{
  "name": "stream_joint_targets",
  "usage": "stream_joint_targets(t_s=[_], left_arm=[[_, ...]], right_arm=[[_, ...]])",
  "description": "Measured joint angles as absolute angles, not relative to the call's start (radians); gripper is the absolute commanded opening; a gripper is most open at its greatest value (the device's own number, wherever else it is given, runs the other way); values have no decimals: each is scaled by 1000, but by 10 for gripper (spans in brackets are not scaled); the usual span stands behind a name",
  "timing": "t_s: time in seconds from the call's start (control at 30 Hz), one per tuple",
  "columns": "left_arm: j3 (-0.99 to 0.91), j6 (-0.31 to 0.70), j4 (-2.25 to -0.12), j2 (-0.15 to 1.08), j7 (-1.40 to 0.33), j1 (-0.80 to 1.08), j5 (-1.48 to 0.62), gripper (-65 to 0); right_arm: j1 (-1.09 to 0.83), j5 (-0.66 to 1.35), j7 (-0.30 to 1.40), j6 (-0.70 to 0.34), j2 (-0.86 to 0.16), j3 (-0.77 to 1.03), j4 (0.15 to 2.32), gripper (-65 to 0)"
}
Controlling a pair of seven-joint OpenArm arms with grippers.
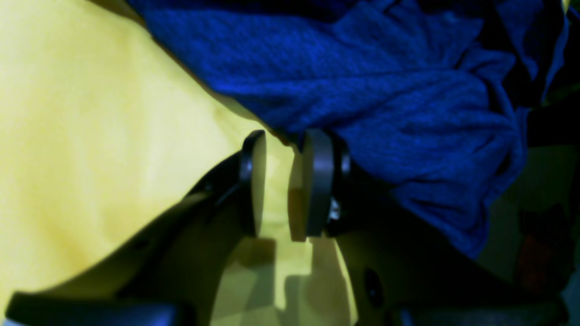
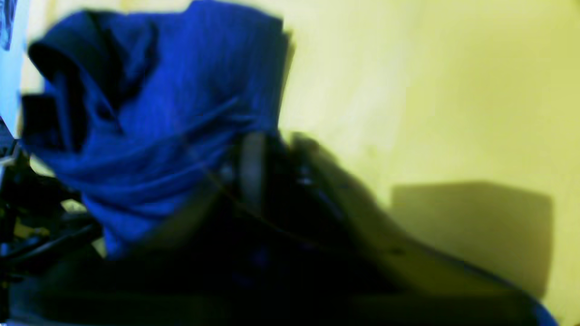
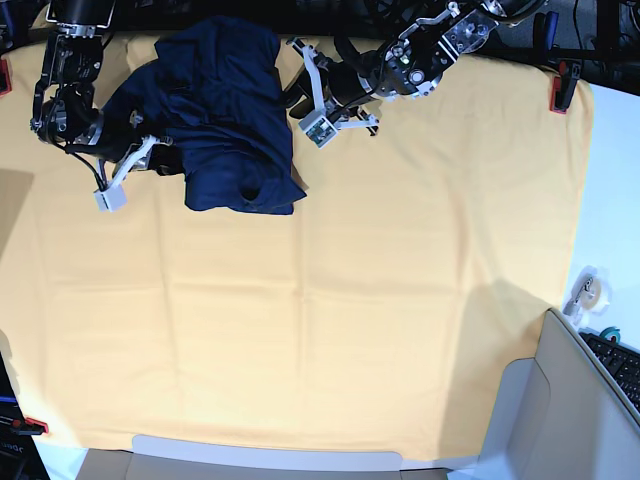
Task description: Fold the T-shirt properly
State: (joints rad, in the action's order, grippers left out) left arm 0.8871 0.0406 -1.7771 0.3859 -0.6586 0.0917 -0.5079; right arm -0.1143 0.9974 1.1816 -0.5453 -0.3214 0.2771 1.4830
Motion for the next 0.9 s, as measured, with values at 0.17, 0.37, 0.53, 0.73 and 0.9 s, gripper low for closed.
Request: stream_joint_targets(t_s=[0.17, 0.37, 0.53, 0.73, 0.9], left_arm=[[887, 40, -1777, 386, -660, 92, -508, -504], [887, 37, -1777, 386, -661, 91, -508, -504], [887, 37, -1777, 385, -660, 91, -508, -504], [887, 36, -1777, 386, -660, 92, -508, -504], [887, 36, -1777, 385, -660, 91, -508, -504]], right_arm=[[-175, 976, 1195, -546, -369, 278, 1612, -650], [-260, 994, 1190, -545, -381, 340, 1863, -650], [-350, 983, 1197, -546, -377, 328, 2002, -650], [-419, 1024, 1204, -546, -379, 209, 2030, -650], [-400, 1042, 1201, -546, -367, 41, 2030, -650]])
